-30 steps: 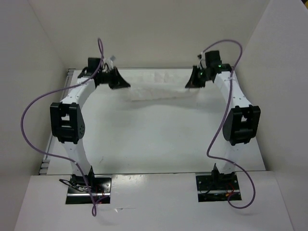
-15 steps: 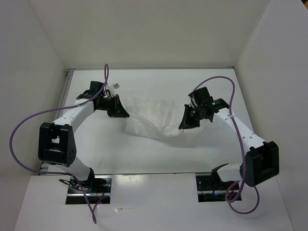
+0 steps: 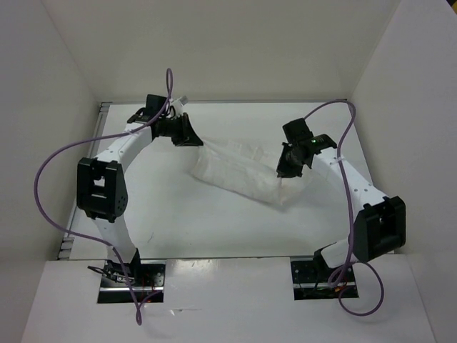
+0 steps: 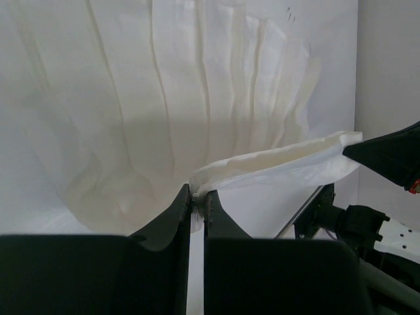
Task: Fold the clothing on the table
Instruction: Fold the skirt
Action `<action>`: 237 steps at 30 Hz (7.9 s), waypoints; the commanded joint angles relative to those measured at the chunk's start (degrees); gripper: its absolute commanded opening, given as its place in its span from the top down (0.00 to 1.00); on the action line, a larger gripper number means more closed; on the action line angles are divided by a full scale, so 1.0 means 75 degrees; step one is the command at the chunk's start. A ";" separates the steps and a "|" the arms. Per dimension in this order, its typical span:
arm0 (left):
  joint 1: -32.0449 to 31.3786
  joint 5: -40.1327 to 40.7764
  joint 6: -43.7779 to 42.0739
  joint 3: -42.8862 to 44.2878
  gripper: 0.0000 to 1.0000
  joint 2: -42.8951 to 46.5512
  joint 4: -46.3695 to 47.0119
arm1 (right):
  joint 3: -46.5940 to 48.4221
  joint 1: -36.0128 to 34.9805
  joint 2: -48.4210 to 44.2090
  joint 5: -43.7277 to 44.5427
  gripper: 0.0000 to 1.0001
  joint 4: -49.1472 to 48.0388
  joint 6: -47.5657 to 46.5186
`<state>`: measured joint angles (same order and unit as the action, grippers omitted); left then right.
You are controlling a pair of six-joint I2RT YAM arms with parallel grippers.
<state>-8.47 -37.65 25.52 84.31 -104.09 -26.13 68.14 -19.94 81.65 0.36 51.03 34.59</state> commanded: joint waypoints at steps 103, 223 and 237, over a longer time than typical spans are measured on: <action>-0.0571 0.1420 0.0512 -0.0738 0.79 -0.1696 0.0132 | 0.1109 0.0444 0.3902 -0.1629 0.95 -0.1905 -0.1366; -0.3101 -0.0242 0.0219 0.4332 0.61 -0.4988 -0.0548 | -0.0051 0.2612 0.4313 -0.4582 0.26 -0.5175 0.0638; -0.3172 -0.0465 0.0453 0.4263 0.61 -0.5304 -0.0395 | 0.0347 0.1676 0.5132 -0.4736 0.43 -0.4636 0.0357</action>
<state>-31.48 -39.83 28.77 117.19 -142.52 -29.93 70.04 -5.13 116.66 -38.52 14.04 39.31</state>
